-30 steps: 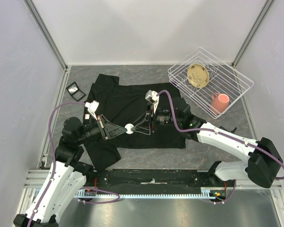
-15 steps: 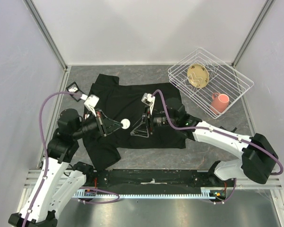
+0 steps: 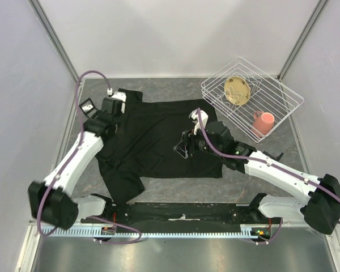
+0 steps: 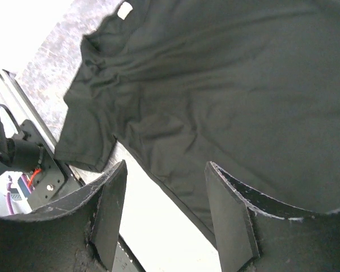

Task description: Remove the brooch from the garment

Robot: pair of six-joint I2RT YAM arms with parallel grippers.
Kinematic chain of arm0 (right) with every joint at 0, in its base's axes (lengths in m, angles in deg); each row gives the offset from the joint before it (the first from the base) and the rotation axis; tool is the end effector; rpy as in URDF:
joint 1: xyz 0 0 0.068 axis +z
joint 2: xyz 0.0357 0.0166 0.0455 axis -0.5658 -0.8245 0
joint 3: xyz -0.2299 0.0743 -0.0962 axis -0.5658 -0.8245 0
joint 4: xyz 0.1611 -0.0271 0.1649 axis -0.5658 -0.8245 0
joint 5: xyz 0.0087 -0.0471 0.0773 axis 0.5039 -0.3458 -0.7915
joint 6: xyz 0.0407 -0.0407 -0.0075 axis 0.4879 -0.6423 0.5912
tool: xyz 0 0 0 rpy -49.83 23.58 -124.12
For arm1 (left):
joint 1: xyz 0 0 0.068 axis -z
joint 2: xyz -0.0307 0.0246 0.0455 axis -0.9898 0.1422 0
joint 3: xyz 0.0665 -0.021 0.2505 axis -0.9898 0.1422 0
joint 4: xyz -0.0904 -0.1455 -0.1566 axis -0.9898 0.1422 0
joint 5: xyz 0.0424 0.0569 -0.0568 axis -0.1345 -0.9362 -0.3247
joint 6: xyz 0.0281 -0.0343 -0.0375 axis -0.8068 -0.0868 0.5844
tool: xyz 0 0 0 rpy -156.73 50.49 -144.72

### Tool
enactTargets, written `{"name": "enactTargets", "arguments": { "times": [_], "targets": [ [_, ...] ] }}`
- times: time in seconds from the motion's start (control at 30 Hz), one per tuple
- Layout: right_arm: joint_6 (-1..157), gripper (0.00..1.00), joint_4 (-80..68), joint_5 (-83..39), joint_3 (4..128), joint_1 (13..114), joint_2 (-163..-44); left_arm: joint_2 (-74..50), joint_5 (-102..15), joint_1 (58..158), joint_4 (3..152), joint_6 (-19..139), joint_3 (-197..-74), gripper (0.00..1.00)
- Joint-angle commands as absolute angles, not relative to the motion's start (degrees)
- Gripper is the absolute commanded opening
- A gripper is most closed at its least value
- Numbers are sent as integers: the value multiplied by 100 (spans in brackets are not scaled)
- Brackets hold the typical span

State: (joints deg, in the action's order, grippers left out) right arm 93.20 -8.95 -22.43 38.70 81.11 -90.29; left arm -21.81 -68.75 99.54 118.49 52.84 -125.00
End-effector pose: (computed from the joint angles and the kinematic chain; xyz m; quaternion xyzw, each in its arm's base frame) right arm 0.1692 0.1874 0.2872 -0.2149 0.8040 0.3570 0.4243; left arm 0.2104 -0.0545 0.3099 0.0459 0.9069 0.0559 0.4150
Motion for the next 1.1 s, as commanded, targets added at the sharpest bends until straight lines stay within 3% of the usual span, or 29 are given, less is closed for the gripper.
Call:
{"name": "enactTargets", "arguments": {
  "times": [0.0, 0.17, 0.4, 1.07],
  "targets": [
    [9392, 66, -787, -2171, 3502, 8122, -8899, -1193, -8856, 9949, 11134, 4022, -12941, 2],
    [9445, 66, -628, -2374, 3238, 8130, -8759, 448, -9709, 9853, 9658, 2826, -13530, 2],
    [9331, 67, -584, -2304, 3088, 8113, -8416, 1961, -10045, 9143, 8795, 1620, -14435, 2],
    [9005, 69, -812, -2444, 3194, 7832, -8284, 3475, -9842, 8534, 8750, 1558, -15174, 2]
  ]
}}
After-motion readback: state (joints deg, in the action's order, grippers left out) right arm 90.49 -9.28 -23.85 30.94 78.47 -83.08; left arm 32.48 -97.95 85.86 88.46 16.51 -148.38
